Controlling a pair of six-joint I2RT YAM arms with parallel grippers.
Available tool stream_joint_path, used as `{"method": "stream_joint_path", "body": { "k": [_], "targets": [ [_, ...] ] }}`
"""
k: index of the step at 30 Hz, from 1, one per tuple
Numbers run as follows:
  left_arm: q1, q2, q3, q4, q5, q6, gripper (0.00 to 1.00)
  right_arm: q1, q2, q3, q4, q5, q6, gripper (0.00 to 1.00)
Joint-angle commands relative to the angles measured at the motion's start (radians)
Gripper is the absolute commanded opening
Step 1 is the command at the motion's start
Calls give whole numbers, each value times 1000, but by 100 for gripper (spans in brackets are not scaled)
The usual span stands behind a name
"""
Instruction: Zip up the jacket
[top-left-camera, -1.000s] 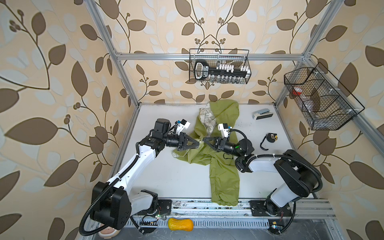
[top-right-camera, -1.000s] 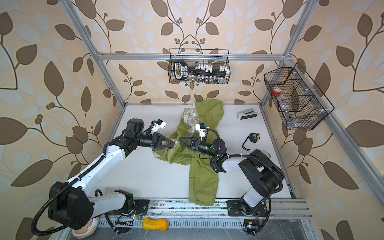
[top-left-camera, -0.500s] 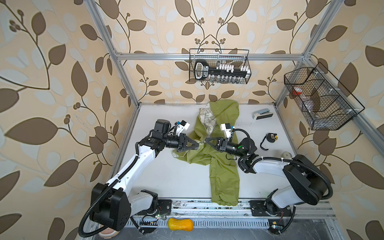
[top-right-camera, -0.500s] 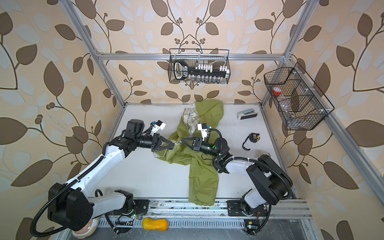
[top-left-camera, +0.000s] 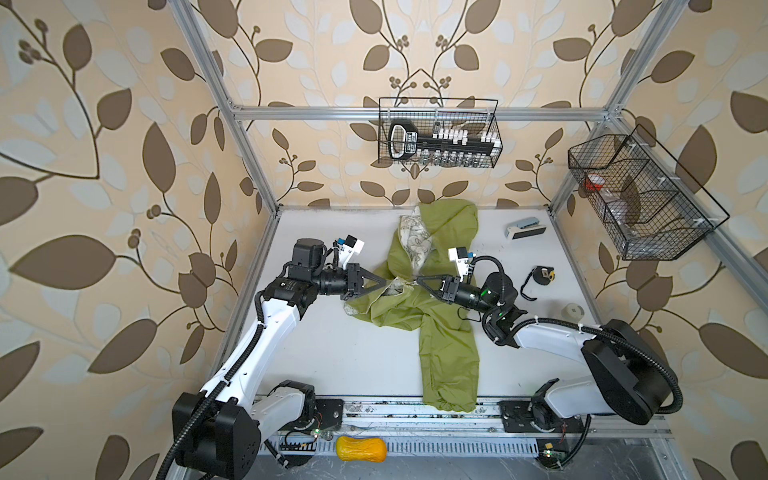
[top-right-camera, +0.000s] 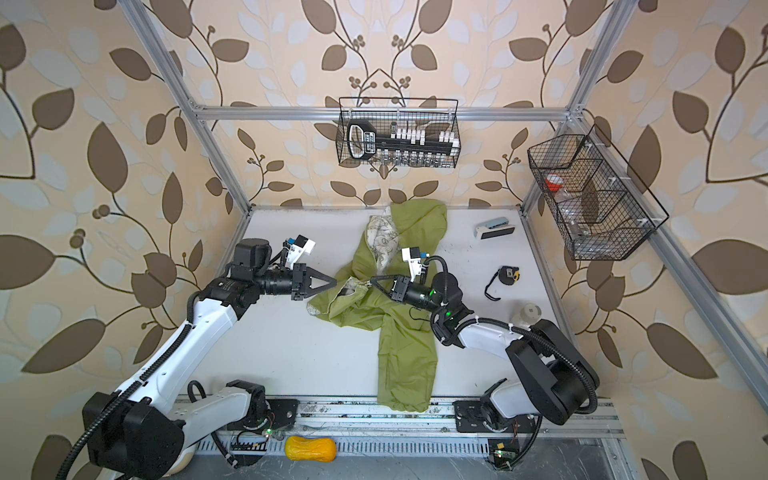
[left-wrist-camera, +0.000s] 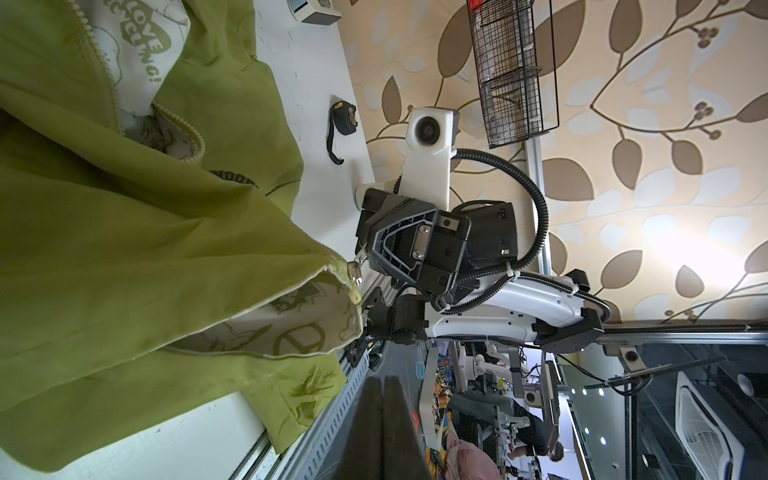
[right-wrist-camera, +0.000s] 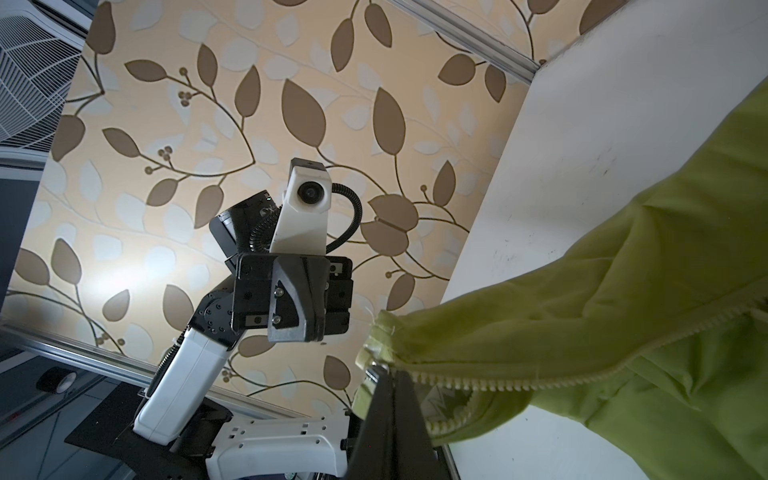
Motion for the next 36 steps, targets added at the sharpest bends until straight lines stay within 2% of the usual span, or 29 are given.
{"method": "stream_joint_path", "body": {
  "k": [1,3,6,10,17,26,36],
  "targets": [
    [9,32,-13,45,70,-45,20,2,-15,9,-21,12,-22,0],
    [6,15,-29,67,58,-52,32,10,-13,21,-28,12,-24,0],
    [-32,3,-12,66,32,-40,41,28,-6,44,-43,17,-32,0],
    [-94,18,87,-134,-86,106,45,45,13,73,-44,19,-30,0],
    [-152,33,174,-325,-272,258,46,59,25,92,-45,24,-26,0],
    [-220,61,180,-326,-380,274,47,66,22,95,-48,27,-27,0],
    [-246,79,193,-280,-424,253,44,80,30,107,-46,29,-26,0]
  ]
}}
